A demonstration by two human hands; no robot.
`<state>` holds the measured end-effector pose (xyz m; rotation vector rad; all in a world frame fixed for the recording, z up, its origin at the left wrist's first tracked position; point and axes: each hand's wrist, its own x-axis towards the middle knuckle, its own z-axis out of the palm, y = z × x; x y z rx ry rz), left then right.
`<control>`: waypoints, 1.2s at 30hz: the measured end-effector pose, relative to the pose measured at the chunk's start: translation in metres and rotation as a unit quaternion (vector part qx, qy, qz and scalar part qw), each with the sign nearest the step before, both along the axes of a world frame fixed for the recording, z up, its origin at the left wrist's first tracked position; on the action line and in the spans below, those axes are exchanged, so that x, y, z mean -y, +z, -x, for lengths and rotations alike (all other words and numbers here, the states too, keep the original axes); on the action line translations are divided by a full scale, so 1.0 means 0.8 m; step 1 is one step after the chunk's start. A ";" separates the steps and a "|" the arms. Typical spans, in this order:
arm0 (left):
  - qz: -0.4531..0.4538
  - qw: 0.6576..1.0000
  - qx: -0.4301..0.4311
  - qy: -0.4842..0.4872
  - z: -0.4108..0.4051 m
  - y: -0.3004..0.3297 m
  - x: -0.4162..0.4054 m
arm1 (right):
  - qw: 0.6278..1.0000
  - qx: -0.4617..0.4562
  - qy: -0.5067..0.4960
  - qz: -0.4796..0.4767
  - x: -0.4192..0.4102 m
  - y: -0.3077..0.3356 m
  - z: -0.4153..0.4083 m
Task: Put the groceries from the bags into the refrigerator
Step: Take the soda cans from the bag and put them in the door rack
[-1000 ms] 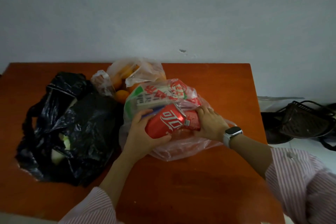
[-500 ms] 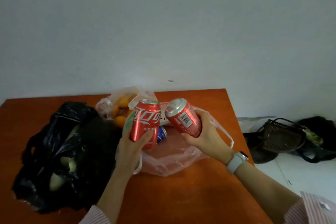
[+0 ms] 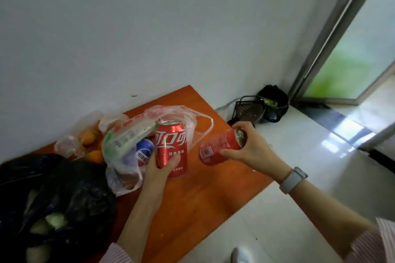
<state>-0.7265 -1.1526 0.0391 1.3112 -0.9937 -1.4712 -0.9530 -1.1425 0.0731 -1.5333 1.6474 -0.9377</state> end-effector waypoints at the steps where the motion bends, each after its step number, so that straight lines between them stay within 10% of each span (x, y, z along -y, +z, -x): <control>1: 0.004 0.999 0.006 -0.033 0.017 0.004 -0.007 | 1.000 -0.013 -0.014 0.001 -0.018 0.001 0.014; 19: 0.133 0.845 -0.013 -0.518 0.546 0.043 -0.355 | 0.891 0.015 -0.453 -0.019 -0.567 0.026 0.374; 29: 0.254 0.745 -0.092 -0.610 0.790 0.163 -0.558 | 0.760 -0.055 -0.640 0.098 -0.801 0.116 0.533; 36: 0.387 0.718 -0.169 -0.553 0.920 0.295 -0.589 | 0.738 -0.106 -0.613 0.261 -0.819 0.236 0.665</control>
